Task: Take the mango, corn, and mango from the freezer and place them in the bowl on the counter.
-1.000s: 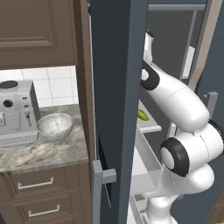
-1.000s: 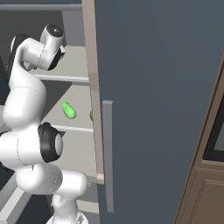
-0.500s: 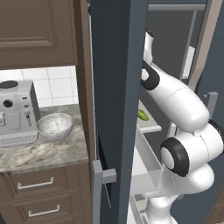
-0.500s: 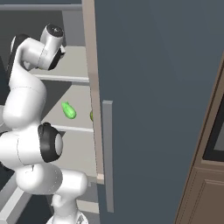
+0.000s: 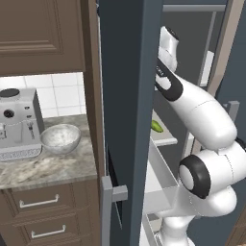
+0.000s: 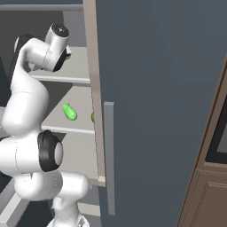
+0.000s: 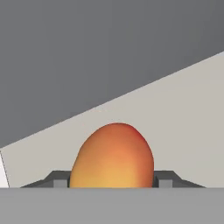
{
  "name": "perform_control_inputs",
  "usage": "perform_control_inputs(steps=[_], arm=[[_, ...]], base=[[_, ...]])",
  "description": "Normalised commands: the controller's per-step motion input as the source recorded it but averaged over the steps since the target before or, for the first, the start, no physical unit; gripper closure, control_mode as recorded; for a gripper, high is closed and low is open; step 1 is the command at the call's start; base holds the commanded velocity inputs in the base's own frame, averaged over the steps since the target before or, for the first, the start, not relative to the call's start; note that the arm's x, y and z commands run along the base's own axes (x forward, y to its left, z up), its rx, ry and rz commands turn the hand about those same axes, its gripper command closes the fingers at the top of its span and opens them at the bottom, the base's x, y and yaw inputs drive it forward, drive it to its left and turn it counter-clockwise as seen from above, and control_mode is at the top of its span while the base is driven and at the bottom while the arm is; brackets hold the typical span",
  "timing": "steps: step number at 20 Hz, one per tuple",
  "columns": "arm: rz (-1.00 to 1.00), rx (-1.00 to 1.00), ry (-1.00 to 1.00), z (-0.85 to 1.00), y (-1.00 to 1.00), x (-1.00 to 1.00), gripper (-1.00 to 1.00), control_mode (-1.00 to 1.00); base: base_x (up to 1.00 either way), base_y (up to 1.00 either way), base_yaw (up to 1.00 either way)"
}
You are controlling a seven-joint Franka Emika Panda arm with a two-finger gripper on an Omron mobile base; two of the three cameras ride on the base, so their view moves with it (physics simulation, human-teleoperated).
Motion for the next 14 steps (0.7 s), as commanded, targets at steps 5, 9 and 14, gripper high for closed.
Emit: perform_control_inputs(steps=[5, 9, 14], arm=[[-0.28, 0.0, 0.0, 0.08, -0.26, -0.18, 1.0, -1.0], [-0.39, 0.0, 0.0, 0.12, -0.14, -0.25, 1.0, -1.0], [-0.35, 0.0, 0.01, 0.12, -0.28, -0.36, 1.0, -1.0]], base=[[0.0, 0.0, 0.0], [0.0, 0.0, 0.0], [0.0, 0.0, 0.0]])
